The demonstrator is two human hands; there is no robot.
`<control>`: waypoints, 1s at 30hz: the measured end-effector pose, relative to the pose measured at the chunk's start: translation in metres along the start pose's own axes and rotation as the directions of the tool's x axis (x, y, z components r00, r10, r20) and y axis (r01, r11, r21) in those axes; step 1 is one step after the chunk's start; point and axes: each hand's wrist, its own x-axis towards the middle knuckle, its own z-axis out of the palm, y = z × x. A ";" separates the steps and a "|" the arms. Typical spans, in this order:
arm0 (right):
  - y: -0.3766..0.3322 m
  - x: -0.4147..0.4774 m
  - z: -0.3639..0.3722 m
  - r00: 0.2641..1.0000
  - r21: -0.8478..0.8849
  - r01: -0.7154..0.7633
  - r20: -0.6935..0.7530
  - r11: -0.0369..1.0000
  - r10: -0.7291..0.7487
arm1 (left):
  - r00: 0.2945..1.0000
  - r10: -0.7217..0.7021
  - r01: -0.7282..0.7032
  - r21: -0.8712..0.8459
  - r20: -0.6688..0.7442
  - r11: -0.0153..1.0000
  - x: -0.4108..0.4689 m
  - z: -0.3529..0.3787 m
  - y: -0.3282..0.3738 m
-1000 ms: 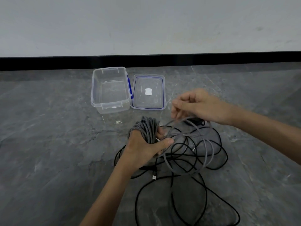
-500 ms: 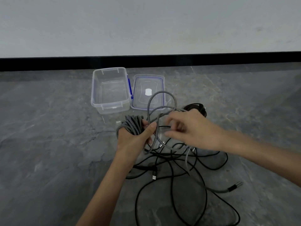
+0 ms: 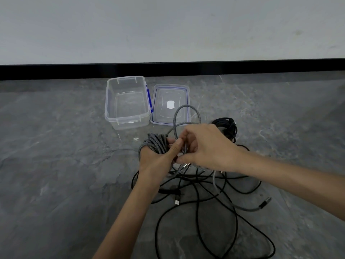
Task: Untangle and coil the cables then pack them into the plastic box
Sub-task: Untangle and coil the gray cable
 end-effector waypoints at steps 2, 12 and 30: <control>0.001 0.001 0.001 0.999 0.081 -0.037 0.030 0.996 0.034 | 1.000 0.011 -0.011 0.017 0.003 1.000 0.000 0.000 -0.002; 0.007 0.003 -0.014 0.955 0.629 -0.282 0.110 0.724 0.277 | 0.999 0.044 -0.045 0.049 0.014 0.998 0.004 -0.004 0.000; 0.020 0.011 -0.023 0.967 0.388 -0.057 -0.207 0.920 0.147 | 0.992 0.050 -0.063 0.120 0.114 0.991 0.002 -0.004 0.004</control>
